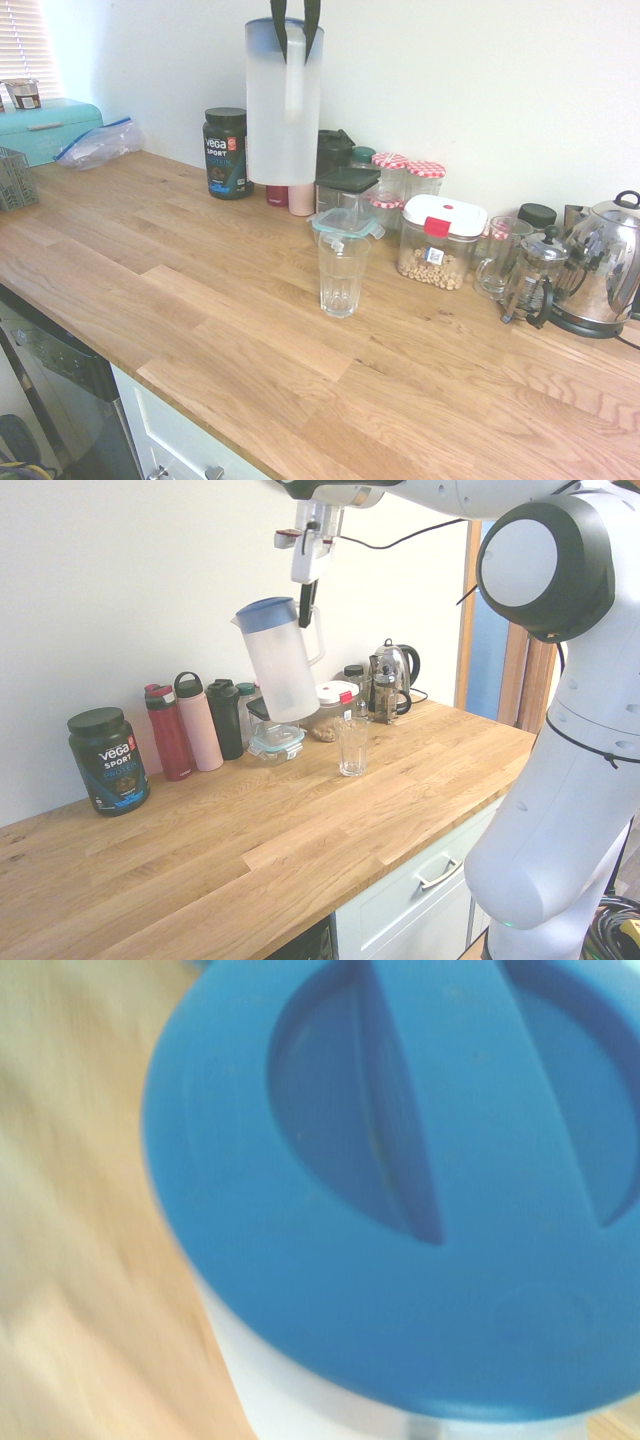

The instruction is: Pour me some water

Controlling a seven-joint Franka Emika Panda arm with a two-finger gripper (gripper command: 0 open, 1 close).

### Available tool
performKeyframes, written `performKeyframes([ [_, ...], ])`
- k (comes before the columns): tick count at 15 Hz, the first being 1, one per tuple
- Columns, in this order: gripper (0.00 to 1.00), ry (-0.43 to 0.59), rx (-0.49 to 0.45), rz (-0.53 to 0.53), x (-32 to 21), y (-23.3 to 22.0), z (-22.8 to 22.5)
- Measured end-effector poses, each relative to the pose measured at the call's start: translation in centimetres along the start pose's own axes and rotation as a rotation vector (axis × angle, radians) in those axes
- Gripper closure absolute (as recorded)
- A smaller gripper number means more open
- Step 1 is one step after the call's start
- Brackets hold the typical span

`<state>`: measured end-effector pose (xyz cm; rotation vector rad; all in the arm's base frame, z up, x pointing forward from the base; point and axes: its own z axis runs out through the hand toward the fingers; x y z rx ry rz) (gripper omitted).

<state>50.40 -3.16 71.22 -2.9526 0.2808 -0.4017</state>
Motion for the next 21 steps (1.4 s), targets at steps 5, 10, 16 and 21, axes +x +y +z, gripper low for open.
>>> performKeyframes([
  [5, 1.0, 0.114, 0.06, 0.247, -2.6, -5.7, 6.8],
  [10, 1.0, 0.305, 0.107, 0.396, -8.9, -7.2, 9.0],
  [16, 1.0, 0.513, 0.036, 0.457, -19.6, -7.4, 14.3],
  [21, 1.0, 0.471, 0.029, 0.526, -20.6, -7.4, 16.0],
])
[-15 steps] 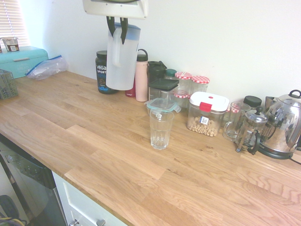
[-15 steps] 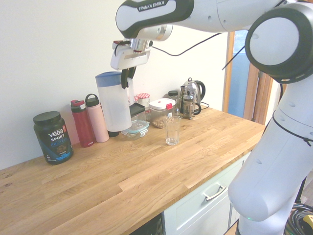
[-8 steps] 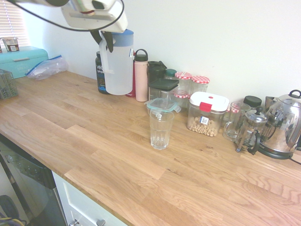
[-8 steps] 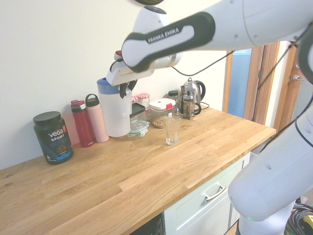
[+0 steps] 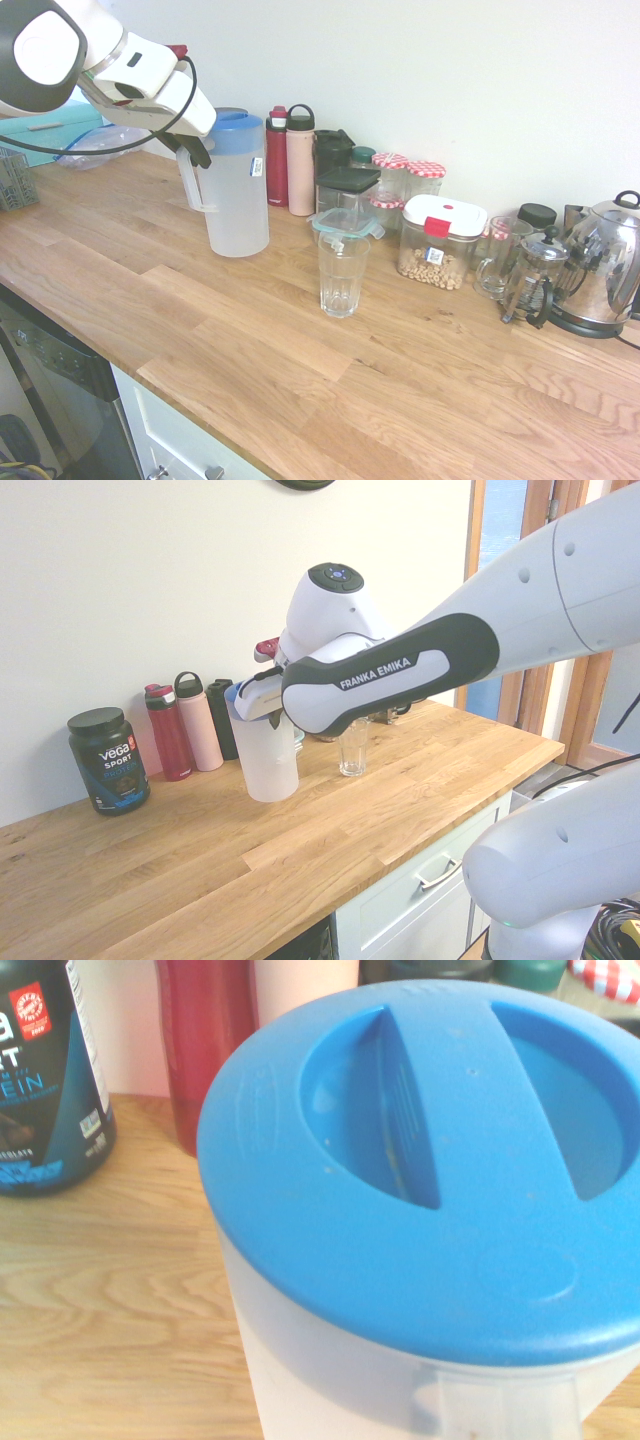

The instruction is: Pour me some water

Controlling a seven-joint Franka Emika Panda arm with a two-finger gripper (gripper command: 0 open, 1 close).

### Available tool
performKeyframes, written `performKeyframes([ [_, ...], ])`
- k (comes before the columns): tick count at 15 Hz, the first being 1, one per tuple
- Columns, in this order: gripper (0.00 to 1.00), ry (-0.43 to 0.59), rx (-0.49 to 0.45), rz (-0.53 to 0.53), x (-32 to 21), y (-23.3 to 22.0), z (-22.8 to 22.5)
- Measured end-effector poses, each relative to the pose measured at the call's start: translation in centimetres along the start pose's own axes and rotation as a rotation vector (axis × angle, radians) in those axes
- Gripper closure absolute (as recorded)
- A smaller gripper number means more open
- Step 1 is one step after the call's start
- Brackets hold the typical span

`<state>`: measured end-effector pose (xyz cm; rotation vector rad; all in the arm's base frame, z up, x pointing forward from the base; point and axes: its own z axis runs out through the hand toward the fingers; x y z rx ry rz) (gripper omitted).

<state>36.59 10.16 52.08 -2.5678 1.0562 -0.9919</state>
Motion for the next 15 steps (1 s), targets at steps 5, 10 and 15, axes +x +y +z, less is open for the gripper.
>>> performKeyframes([
  [5, 1.0, -0.076, -0.013, 0.02, 0.0, -4.4, 2.2],
  [10, 1.0, -0.096, -0.012, -0.001, -1.9, -6.3, 3.9],
  [15, 1.0, -0.067, 0.038, -0.011, -3.7, -7.2, 4.7],
])
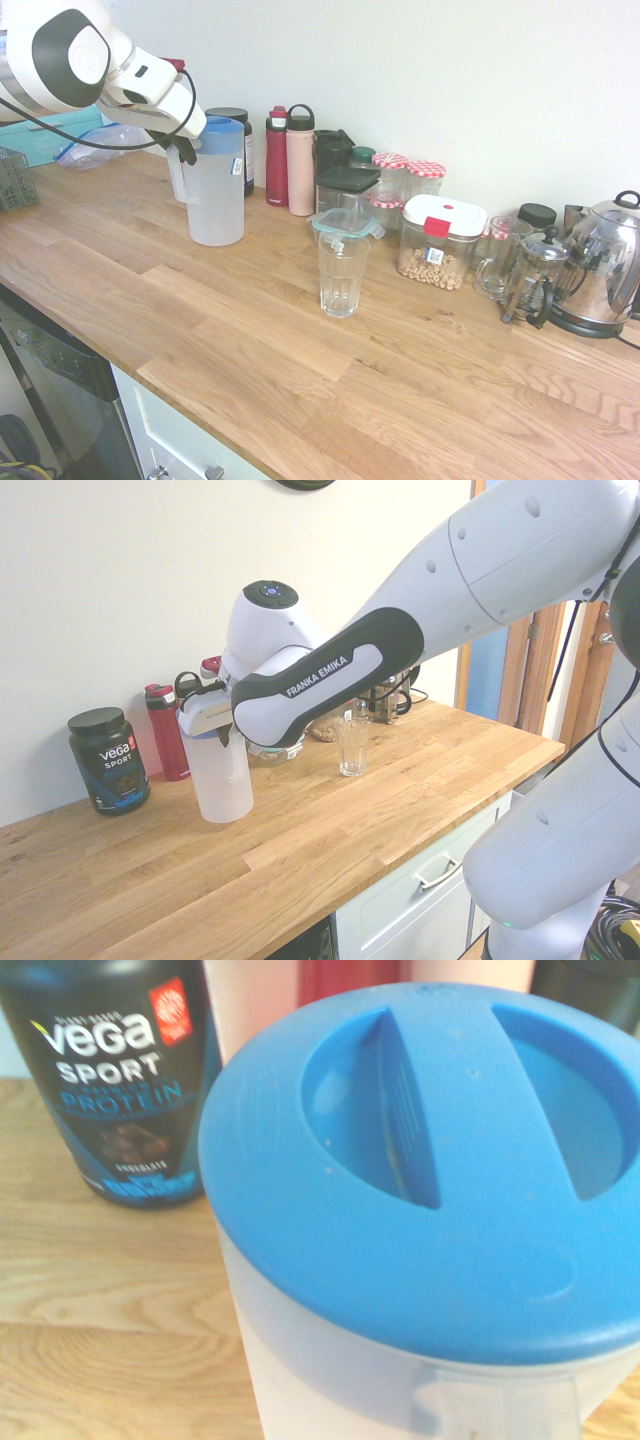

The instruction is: Pour me some water

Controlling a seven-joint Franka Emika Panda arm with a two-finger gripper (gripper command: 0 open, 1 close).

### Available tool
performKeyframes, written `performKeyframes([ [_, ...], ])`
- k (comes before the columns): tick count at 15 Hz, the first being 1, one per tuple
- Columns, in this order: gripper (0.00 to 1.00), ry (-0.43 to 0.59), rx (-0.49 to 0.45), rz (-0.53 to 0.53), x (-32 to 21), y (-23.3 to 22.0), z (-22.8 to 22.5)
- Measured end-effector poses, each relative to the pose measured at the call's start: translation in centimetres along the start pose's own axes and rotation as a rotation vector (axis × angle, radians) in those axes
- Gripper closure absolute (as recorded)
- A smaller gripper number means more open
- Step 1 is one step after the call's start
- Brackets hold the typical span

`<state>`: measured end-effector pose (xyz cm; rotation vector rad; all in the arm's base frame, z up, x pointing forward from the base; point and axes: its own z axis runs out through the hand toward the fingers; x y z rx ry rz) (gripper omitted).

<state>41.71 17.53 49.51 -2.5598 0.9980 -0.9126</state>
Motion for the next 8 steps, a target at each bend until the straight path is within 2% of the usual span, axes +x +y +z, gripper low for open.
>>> performKeyframes([
  [1, 1.0, 0.002, -0.005, 0.001, -0.22, -0.02, 0.32],
  [2, 0.0, 0.003, -0.01, 0.002, -0.32, 0.02, 0.56],
  [8, 0.0, 0.011, -0.011, 0.011, -0.5, -0.06, 0.63],
])
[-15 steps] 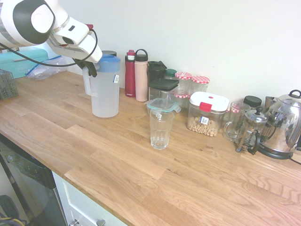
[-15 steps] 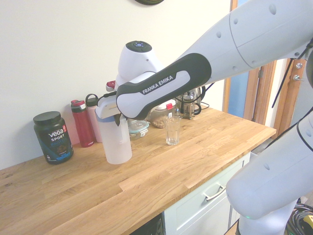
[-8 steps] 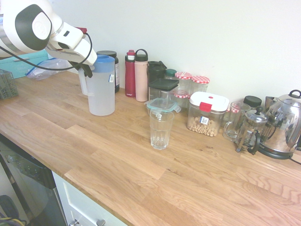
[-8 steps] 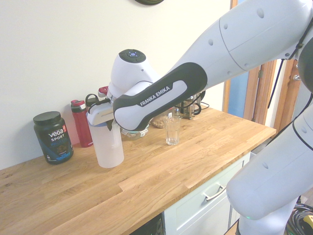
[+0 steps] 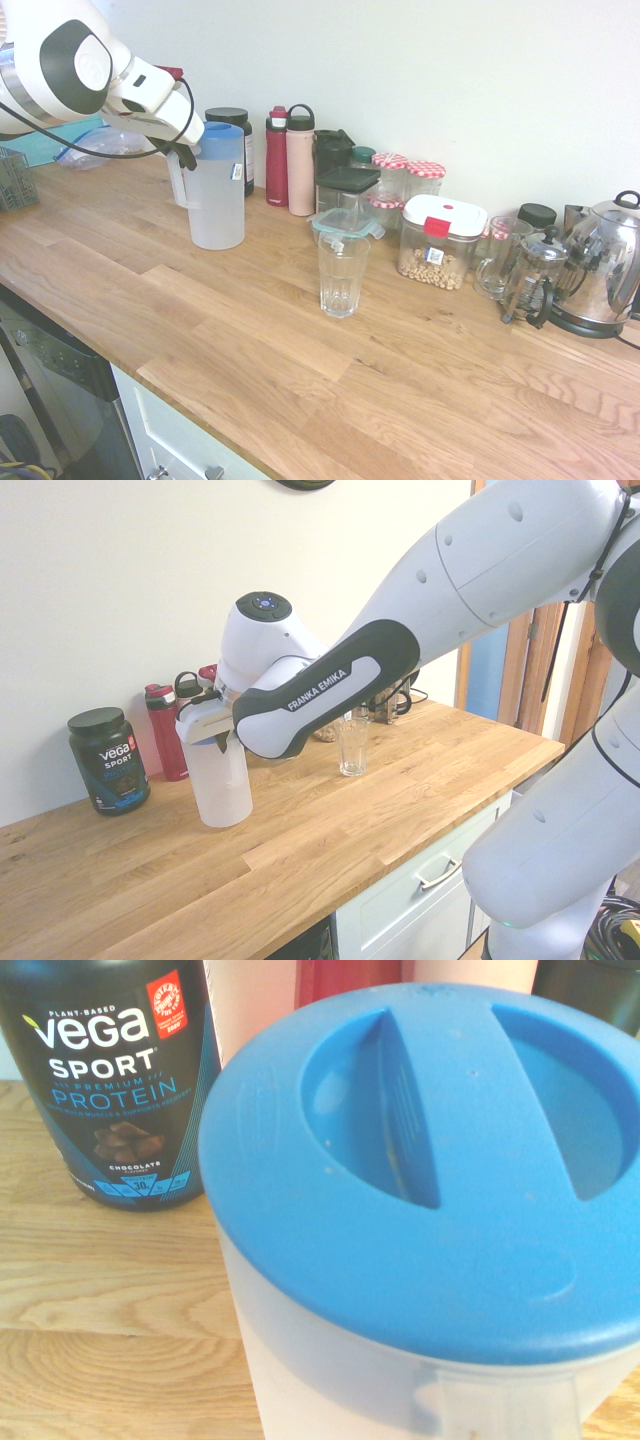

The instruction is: Pour me some water

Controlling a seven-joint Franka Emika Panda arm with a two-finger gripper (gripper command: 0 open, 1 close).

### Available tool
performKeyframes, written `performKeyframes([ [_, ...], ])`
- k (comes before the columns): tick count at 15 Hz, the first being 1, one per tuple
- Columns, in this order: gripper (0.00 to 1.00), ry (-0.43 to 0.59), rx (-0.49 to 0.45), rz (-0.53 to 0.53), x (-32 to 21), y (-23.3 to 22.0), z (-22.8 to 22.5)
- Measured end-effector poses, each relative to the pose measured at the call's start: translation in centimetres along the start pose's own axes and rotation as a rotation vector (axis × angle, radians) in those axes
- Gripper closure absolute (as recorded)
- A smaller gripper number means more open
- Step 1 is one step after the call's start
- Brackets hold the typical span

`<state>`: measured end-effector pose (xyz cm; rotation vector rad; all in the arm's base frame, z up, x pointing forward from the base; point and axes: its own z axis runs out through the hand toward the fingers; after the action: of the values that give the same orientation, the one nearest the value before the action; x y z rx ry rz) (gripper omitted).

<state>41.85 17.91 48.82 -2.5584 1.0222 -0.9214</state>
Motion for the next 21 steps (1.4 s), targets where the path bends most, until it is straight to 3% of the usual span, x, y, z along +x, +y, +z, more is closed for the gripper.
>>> performKeyframes([
  [13, 0.0, 0.003, -0.011, -0.007, -0.9, 1.2, -0.9],
  [17, 0.0, -0.055, -0.06, -0.009, -0.3, 2.6, -2.9],
  [21, 0.0, -0.226, -0.175, -0.05, 0.7, 3.8, -5.6],
])
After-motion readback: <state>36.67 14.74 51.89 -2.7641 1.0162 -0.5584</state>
